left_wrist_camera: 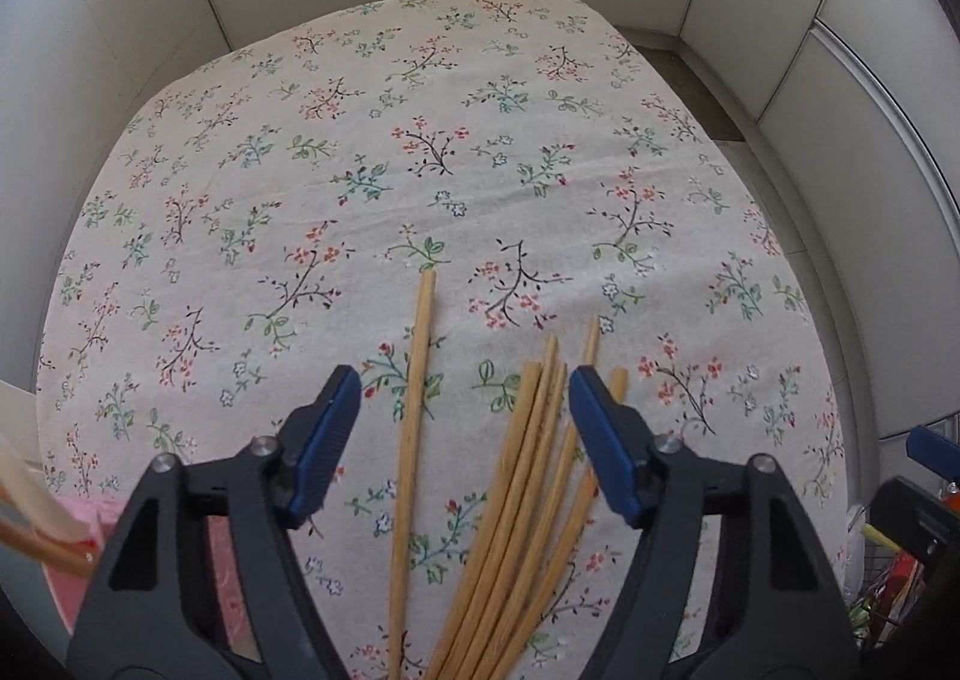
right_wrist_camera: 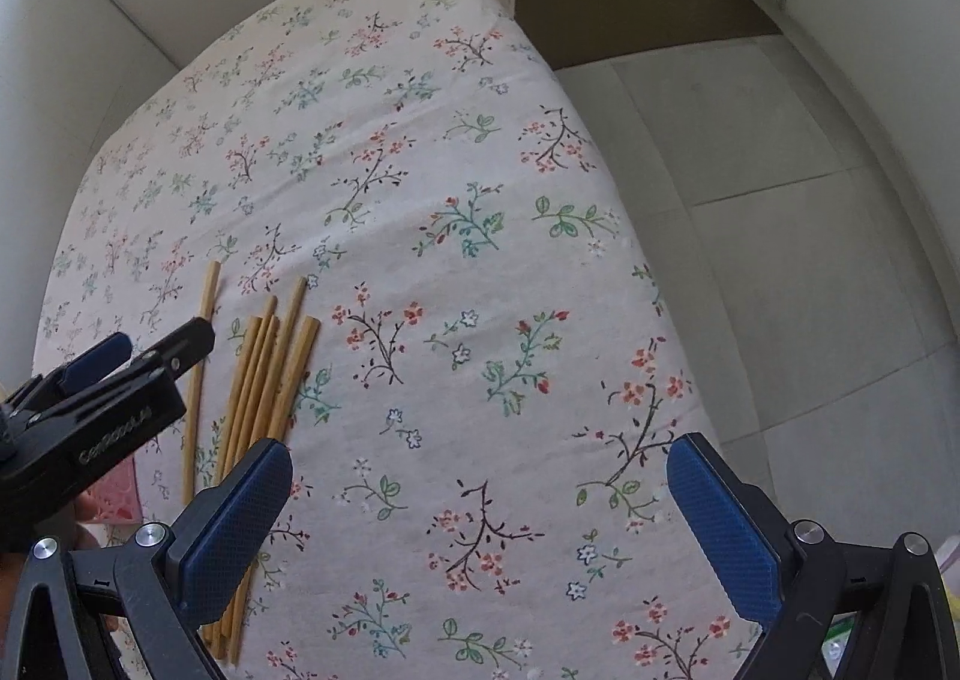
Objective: Organize utensils
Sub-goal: 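Grasp the remaining wooden chopsticks with the left gripper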
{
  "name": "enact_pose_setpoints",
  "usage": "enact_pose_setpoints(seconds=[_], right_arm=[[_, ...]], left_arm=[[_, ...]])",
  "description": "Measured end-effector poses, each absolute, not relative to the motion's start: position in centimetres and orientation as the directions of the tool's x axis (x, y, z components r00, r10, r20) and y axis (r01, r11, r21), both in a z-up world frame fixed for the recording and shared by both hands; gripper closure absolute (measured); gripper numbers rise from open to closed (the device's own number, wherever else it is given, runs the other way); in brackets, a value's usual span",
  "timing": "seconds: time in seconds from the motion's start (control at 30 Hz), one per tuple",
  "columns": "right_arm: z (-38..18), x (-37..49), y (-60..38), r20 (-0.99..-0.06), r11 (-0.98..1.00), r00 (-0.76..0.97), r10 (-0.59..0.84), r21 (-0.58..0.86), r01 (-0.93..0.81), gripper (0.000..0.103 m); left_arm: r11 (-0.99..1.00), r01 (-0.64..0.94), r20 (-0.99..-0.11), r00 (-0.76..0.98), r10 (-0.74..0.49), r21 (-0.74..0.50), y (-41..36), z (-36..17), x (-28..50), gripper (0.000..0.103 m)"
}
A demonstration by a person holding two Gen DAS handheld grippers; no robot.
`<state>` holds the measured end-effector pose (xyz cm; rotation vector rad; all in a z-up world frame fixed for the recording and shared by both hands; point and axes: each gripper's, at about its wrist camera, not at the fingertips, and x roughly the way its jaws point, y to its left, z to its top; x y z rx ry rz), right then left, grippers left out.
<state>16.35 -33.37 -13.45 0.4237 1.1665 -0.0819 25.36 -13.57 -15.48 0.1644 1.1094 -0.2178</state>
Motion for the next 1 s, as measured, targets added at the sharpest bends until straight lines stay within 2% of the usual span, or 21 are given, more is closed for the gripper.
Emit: enact_pose_setpoints(seconds=[0.07, 0.23, 0.4, 0.43, 0.47, 0.5, 0.63, 1.0], right_arm=[[-13.6, 16.7, -33.7, -0.902, 0.909, 0.397, 0.167, 0.297, 0.291, 0.0], [-14.0, 17.6, -33.9, -0.903, 0.896, 0.385, 0.19, 0.319, 0.307, 0.0], [-14.4, 18.3, -33.1, -0.912, 0.903, 0.363, 0.193, 0.309, 0.297, 0.0], [-14.5, 18.5, -32.9, -0.912, 0.905, 0.361, 0.194, 0.308, 0.293, 0.0], [-14.6, 18.7, -32.8, -0.913, 0.907, 0.359, 0.194, 0.306, 0.29, 0.0], [-14.7, 18.8, -32.6, -0.915, 0.908, 0.356, 0.192, 0.303, 0.288, 0.0], [-15.2, 19.4, -32.1, -0.922, 0.912, 0.341, 0.185, 0.29, 0.291, 0.0], [-18.1, 22.4, -29.6, -0.938, 0.926, 0.298, 0.178, 0.262, 0.271, 0.0]], left_arm=[[0.966, 0.255, -0.905, 0.419, -0.074, 0.039, -13.8, -16.3, 26.4, 0.046], [0.968, 0.244, -0.919, 0.393, -0.038, 0.064, -13.8, -18.0, 28.0, 0.054], [0.962, 0.258, -0.919, 0.394, -0.023, 0.086, -13.8, -18.7, 28.5, 0.066], [0.962, 0.263, -0.92, 0.389, -0.032, 0.078, -13.9, -18.7, 28.5, 0.074], [0.961, 0.269, -0.923, 0.384, -0.04, 0.07, -13.9, -18.7, 28.4, 0.087], [0.959, 0.276, -0.925, 0.379, -0.04, 0.071, -13.9, -18.7, 28.3, 0.094], [0.944, 0.315, -0.921, 0.388, -0.031, 0.1, -14.2, -18.6, 27.0, 0.095], [0.938, 0.345, -0.901, 0.416, -0.124, 0.031, -11.7, -16.0, 22.3, 0.095]])
